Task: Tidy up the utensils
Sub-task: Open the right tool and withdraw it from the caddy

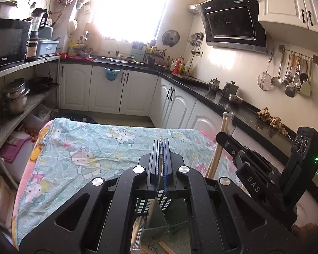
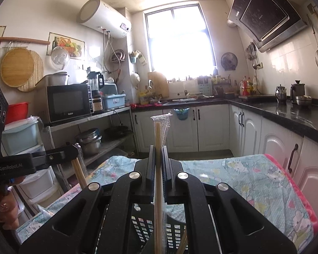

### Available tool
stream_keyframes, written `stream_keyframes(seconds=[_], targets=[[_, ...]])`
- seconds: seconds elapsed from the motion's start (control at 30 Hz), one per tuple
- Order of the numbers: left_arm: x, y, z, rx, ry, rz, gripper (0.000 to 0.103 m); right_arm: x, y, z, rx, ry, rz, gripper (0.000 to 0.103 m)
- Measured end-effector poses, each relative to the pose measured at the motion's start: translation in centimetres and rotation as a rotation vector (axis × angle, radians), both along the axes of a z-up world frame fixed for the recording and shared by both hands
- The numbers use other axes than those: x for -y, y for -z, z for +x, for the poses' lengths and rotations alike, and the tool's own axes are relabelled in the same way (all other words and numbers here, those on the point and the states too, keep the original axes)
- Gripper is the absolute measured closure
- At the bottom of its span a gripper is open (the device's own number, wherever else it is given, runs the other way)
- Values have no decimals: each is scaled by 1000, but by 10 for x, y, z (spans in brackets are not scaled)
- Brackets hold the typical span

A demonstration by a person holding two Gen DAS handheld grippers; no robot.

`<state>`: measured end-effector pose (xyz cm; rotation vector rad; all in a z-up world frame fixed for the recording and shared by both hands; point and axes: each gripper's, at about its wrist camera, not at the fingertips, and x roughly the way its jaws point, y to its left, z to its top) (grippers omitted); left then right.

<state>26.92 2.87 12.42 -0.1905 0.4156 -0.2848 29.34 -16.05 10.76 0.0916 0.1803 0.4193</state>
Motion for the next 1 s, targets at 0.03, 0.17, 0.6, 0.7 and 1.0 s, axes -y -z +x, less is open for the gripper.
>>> stream_keyframes(seconds=[0.03,0.17,0.6,0.7,1.0], targets=[[0,2,0,-3,2,1,102,-1,3,0,-9,-2,-3,97],[0,7,-5,-9,-2,10,102,-1,9,-4,-27,2,-18,97],[-2,7,-22,-23,-28,30,72,10,7,-20,-89,22,-42,72],[-6,3,-29,-20,-40,26,61,12,4,-26,-100,26,-56,65],[-19,-1,-53,-24,-75,12,24,16,-5,-50,-126,18,-99,48]])
